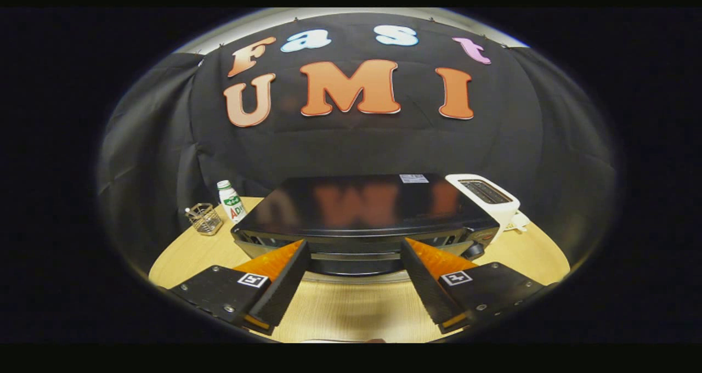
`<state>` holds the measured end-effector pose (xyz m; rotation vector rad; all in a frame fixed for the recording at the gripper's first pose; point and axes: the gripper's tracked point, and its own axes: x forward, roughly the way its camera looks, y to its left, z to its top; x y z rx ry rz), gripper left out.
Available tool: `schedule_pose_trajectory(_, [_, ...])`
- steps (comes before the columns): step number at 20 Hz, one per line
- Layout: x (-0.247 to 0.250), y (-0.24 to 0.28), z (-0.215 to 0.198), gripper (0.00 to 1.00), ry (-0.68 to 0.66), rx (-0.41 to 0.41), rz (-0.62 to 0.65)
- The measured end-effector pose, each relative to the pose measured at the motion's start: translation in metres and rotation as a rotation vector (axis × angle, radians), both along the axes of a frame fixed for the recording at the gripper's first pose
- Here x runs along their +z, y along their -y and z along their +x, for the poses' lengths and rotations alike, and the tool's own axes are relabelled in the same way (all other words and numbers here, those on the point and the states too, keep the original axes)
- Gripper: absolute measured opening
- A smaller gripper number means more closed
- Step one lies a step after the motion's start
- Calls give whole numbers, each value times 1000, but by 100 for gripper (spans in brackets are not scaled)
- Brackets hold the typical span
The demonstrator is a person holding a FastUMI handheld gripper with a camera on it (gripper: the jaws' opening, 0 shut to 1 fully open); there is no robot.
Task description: Open the toaster oven, put the food inside, and close the toaster oven door.
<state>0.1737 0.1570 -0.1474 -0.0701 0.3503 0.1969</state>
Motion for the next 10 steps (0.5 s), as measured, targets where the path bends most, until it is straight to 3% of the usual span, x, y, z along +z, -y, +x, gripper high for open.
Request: schedule_pose_trajectory(10, [-41,18,-71,98,51,2,16])
